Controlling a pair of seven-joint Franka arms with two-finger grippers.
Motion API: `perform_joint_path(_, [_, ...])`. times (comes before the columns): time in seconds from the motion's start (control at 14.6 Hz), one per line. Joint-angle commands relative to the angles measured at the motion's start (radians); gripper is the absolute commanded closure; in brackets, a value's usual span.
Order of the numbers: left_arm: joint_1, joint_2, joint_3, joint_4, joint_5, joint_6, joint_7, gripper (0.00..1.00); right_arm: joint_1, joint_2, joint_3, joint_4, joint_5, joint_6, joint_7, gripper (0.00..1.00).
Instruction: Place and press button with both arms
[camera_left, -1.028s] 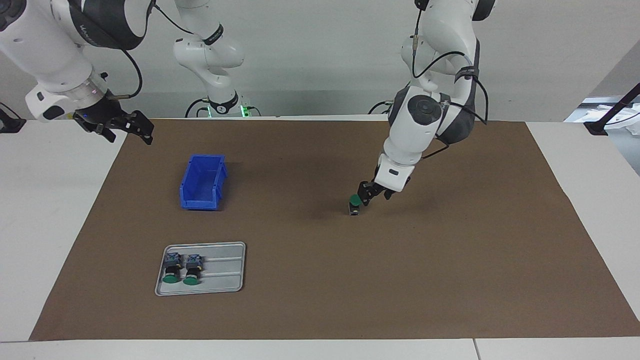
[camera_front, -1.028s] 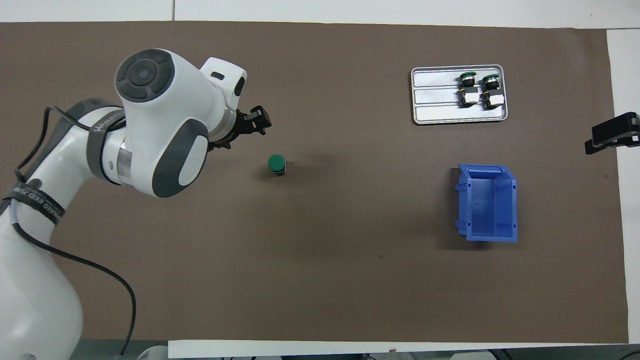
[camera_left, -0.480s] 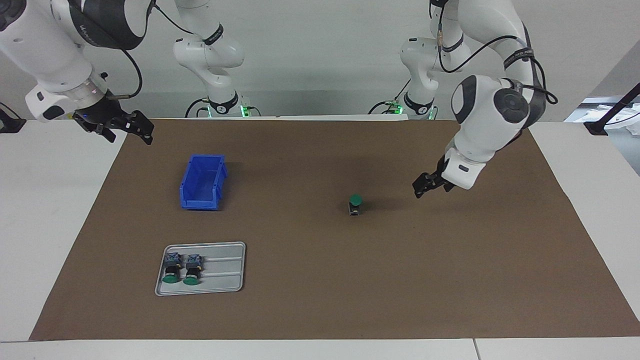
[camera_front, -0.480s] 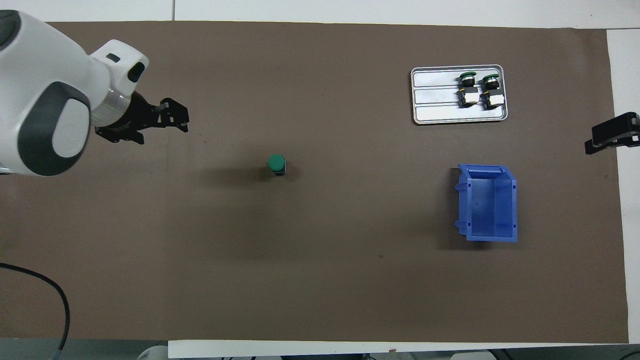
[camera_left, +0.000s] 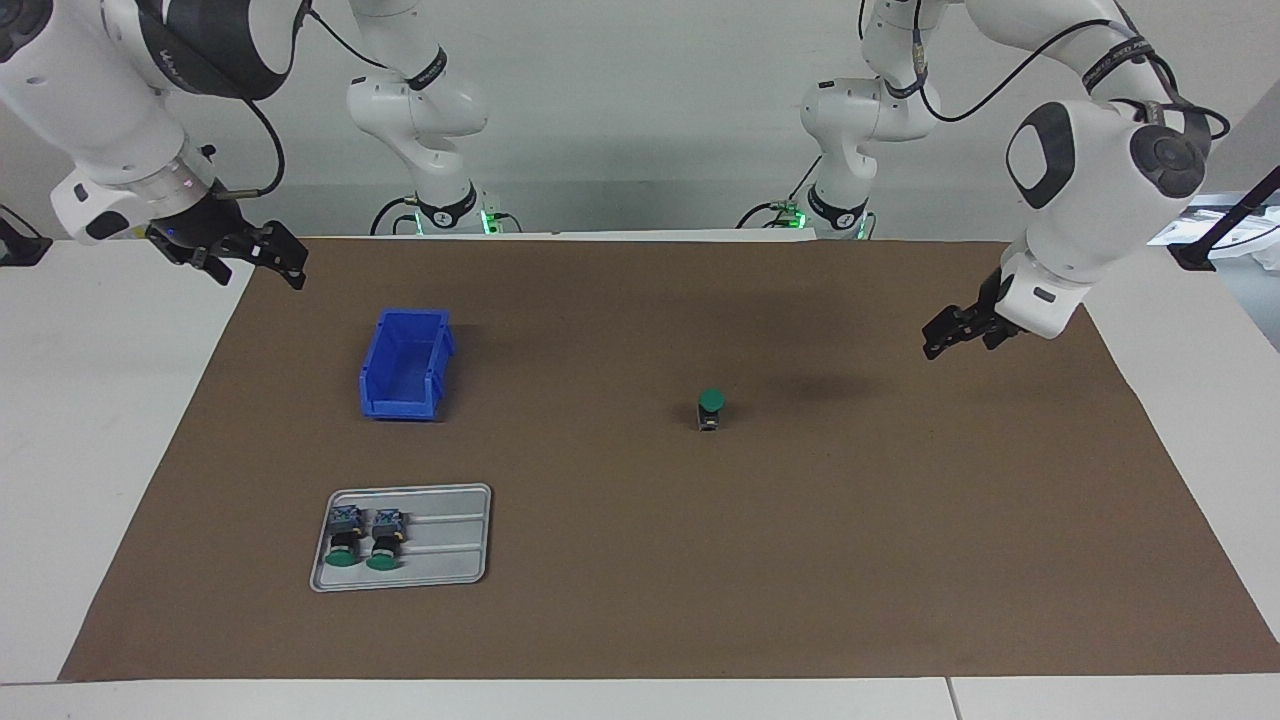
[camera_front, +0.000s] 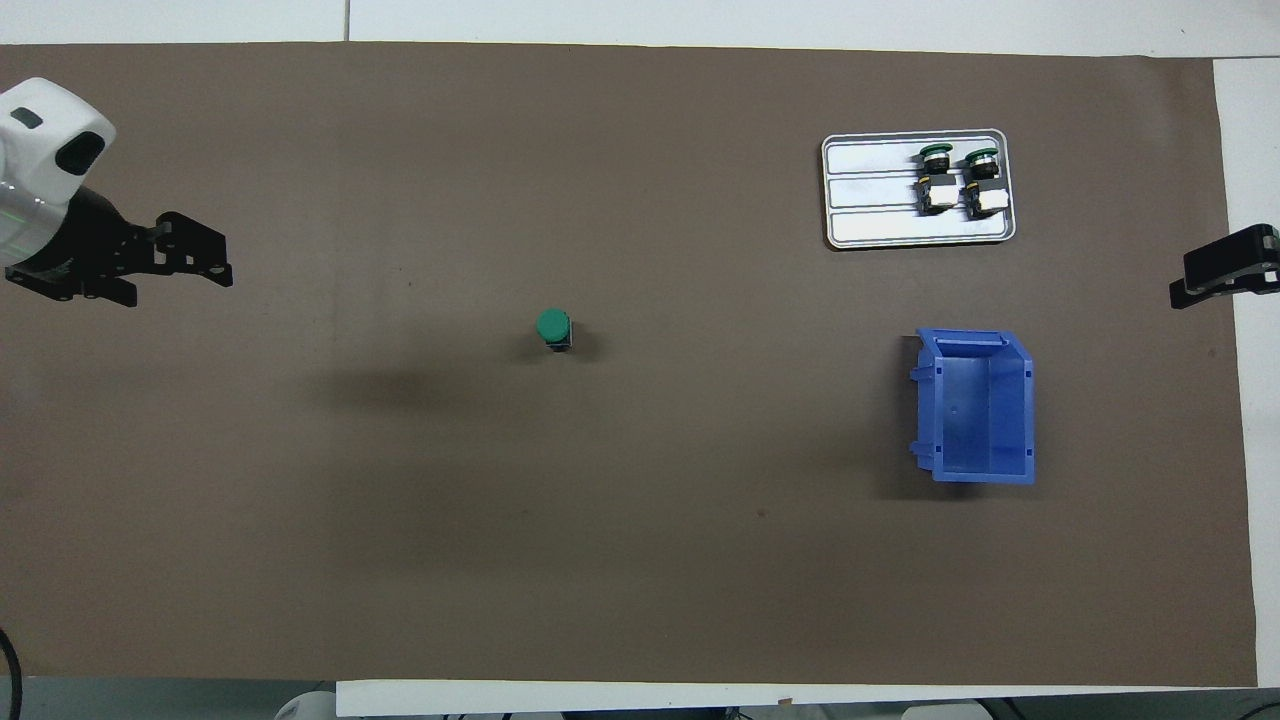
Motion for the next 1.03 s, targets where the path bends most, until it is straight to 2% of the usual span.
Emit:
perform_joint_path(0.0, [0.014, -0.004, -0.007, 0.098, 0.024, -0.145, 0.025, 0.01, -0.009, -0.026, 0.008, -0.028, -0.001, 0.004, -0.018, 0.01])
perform_joint_path(0.14, [0.033, 0.002, -0.009, 0.164, 0.044, -0.219, 0.029, 0.01, -0.009, -0.025, 0.008, -0.028, -0.001, 0.004, -0.018, 0.01])
perform_joint_path(0.41, [0.035, -0.007, -0.009, 0.169, 0.082, -0.262, 0.069, 0.01, -0.009, -0.026, 0.008, -0.028, -0.001, 0.004, -0.018, 0.01])
perform_joint_path(0.96, [0.076, -0.010, -0.007, 0.167, 0.079, -0.231, 0.078, 0.00, -0.009, -0.025, 0.008, -0.028, -0.001, 0.004, -0.018, 0.01])
